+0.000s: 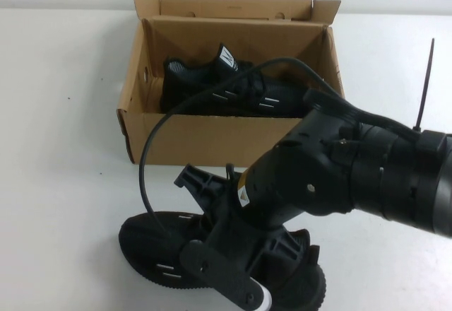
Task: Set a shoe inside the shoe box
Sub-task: Pick up the shoe from the table
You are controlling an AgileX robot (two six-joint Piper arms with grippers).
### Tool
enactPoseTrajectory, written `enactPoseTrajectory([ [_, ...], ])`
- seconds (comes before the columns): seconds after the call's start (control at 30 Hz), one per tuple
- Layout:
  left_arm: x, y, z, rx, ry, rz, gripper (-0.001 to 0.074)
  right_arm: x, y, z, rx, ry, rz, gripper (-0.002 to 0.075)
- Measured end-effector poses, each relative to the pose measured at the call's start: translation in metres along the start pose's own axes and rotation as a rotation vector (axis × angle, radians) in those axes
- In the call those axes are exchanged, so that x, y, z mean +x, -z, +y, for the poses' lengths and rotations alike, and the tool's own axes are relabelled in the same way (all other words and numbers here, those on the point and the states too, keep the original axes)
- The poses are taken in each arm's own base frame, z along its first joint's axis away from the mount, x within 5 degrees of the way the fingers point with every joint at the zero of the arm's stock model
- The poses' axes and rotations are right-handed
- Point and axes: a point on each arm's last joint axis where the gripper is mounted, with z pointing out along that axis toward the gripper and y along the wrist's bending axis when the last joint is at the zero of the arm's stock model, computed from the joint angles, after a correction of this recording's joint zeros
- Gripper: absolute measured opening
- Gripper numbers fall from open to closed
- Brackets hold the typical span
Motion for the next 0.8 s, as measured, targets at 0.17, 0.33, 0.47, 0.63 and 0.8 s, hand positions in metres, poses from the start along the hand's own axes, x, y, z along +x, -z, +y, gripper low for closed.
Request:
enactPoseTrajectory([
  [0.17, 0.000, 0.000, 0.000, 0.000, 0.000, 0.000, -0.0003, -0.001, 0.000, 0.001, -0.016, -0.048, -0.009, 0.0174],
  [0.33, 0.000, 0.000, 0.000, 0.000, 0.000, 0.000, -0.0003, 0.000, 0.000, 0.001, -0.006, -0.071, -0.002, 0.0396],
  [0.47, 0.000, 0.000, 0.000, 0.000, 0.000, 0.000, -0.0003, 0.002, 0.015, -0.005, 0.075, -0.133, 0.027, 0.0436],
  [0.63, 0.000, 0.000, 0.000, 0.000, 0.000, 0.000, -0.0003, 0.000, 0.071, -0.013, 0.244, -0.395, 0.011, 0.0445],
  [0.8, 0.000, 0.000, 0.000, 0.000, 0.000, 0.000, -0.0003, -0.004, 0.118, -0.007, 0.224, -0.748, -0.024, 0.0445],
])
